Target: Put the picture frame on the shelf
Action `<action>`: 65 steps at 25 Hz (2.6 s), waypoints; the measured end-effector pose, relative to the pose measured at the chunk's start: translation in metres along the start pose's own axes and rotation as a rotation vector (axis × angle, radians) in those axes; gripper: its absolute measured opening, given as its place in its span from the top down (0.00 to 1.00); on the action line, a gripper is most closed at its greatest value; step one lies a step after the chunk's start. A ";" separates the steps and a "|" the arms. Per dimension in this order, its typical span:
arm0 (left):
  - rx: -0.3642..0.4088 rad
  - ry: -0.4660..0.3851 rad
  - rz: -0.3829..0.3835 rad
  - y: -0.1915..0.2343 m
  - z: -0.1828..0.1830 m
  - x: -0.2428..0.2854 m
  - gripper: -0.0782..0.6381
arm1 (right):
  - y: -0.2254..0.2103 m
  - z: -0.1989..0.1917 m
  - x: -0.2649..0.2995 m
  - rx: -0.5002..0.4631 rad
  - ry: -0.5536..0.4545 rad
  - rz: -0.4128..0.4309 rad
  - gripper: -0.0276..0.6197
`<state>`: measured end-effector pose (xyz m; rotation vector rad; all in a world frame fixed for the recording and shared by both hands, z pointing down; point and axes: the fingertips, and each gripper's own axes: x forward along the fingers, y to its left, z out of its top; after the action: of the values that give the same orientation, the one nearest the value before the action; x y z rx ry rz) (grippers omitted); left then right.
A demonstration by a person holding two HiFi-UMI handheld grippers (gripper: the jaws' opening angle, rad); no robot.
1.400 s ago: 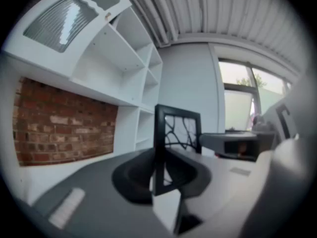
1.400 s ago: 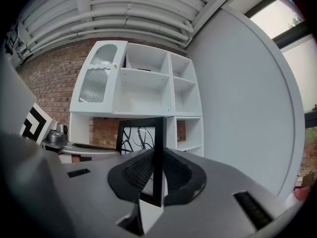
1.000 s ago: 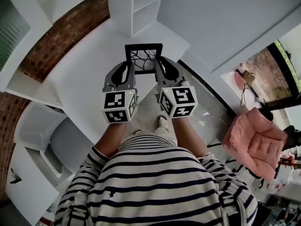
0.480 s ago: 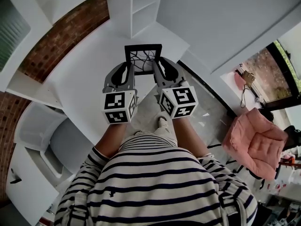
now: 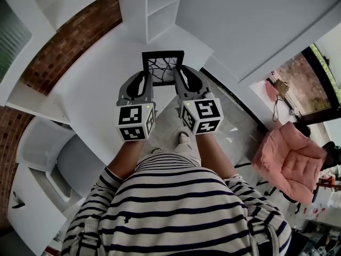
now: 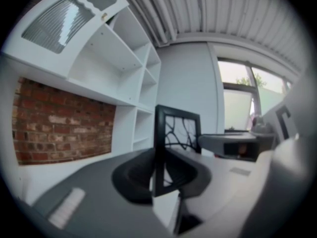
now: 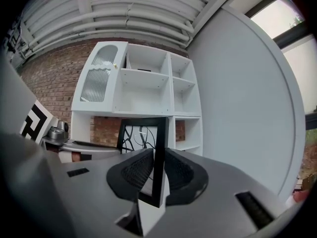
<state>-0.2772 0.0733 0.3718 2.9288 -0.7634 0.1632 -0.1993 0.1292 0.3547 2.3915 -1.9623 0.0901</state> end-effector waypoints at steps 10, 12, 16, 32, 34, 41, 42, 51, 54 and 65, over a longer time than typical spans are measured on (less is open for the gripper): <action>0.005 0.010 -0.012 -0.015 0.000 0.015 0.79 | -0.021 -0.001 -0.002 0.015 -0.002 -0.011 0.87; 0.006 0.013 -0.010 -0.017 0.000 0.019 0.79 | -0.026 -0.001 -0.002 0.017 -0.001 -0.009 0.87; 0.008 0.013 -0.008 -0.016 -0.005 0.024 0.79 | -0.028 -0.007 0.002 0.017 -0.003 -0.005 0.87; 0.020 -0.007 0.013 -0.108 0.024 0.136 0.79 | -0.175 0.016 0.011 0.010 -0.027 0.017 0.87; 0.020 -0.010 0.020 -0.121 0.028 0.148 0.79 | -0.194 0.020 0.010 0.011 -0.028 0.022 0.87; 0.021 -0.014 0.051 -0.153 0.037 0.182 0.79 | -0.241 0.025 0.009 0.024 -0.038 0.048 0.87; 0.020 -0.014 0.060 -0.153 0.038 0.186 0.79 | -0.245 0.025 0.011 0.023 -0.037 0.057 0.87; 0.026 -0.024 0.100 -0.141 0.045 0.220 0.79 | -0.265 0.028 0.047 0.034 -0.049 0.098 0.87; 0.022 -0.028 0.107 -0.128 0.044 0.238 0.80 | -0.271 0.026 0.070 0.037 -0.048 0.100 0.87; -0.043 -0.041 0.128 -0.049 0.055 0.331 0.79 | -0.291 0.032 0.198 0.004 -0.025 0.129 0.87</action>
<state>0.0386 -0.0508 0.3572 2.8513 -0.9486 0.0967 0.1250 -0.0099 0.3376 2.2772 -2.1278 0.0687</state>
